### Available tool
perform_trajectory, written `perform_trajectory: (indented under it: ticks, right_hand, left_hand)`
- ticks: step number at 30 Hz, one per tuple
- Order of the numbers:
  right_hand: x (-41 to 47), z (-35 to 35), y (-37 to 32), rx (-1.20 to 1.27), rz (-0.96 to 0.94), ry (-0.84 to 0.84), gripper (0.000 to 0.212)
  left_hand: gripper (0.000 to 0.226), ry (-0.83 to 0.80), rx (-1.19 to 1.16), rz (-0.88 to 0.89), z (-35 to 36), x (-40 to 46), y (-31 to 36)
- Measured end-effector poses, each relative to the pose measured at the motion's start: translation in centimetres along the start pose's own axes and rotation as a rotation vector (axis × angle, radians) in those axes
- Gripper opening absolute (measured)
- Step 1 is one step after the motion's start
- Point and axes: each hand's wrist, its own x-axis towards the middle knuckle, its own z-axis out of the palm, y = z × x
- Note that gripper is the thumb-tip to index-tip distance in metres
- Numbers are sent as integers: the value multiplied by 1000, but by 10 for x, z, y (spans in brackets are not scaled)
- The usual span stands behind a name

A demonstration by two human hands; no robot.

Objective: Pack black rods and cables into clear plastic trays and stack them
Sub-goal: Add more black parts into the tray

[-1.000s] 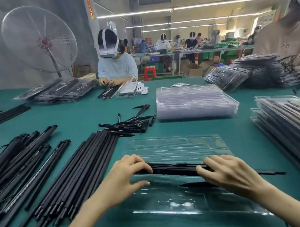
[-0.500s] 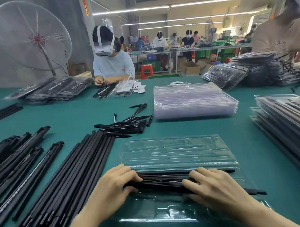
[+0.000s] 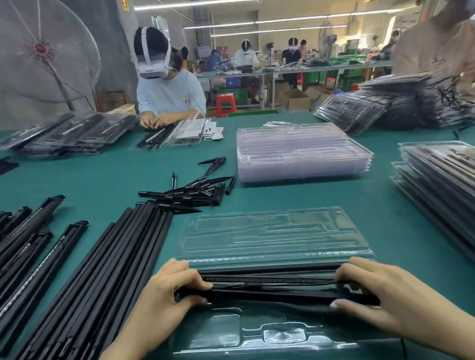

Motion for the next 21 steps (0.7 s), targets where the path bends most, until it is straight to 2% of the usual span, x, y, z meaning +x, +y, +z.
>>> perform_trajectory:
  ticks: [3, 6, 10, 15, 18, 21]
  right_hand:
    - [-4, 3, -2, 10, 18, 19, 42]
    - [-1, 7, -4, 121, 69, 66, 28]
    - [5, 15, 0, 198, 101, 92, 27]
    - [5, 23, 5, 235, 117, 97, 28]
    - [11, 16, 10, 272, 93, 16, 32]
    - [19, -4, 22, 372, 104, -199, 33]
  left_hand:
    - [38, 18, 35, -24, 3, 0, 0]
    - [44, 24, 61, -27, 4, 0, 1]
    - [48, -9, 95, 7, 1, -1, 3]
    - [39, -51, 104, 19, -1, -4, 0]
    - [36, -103, 146, 53, -3, -5, 0]
    - [36, -145, 167, 71, -4, -4, 0]
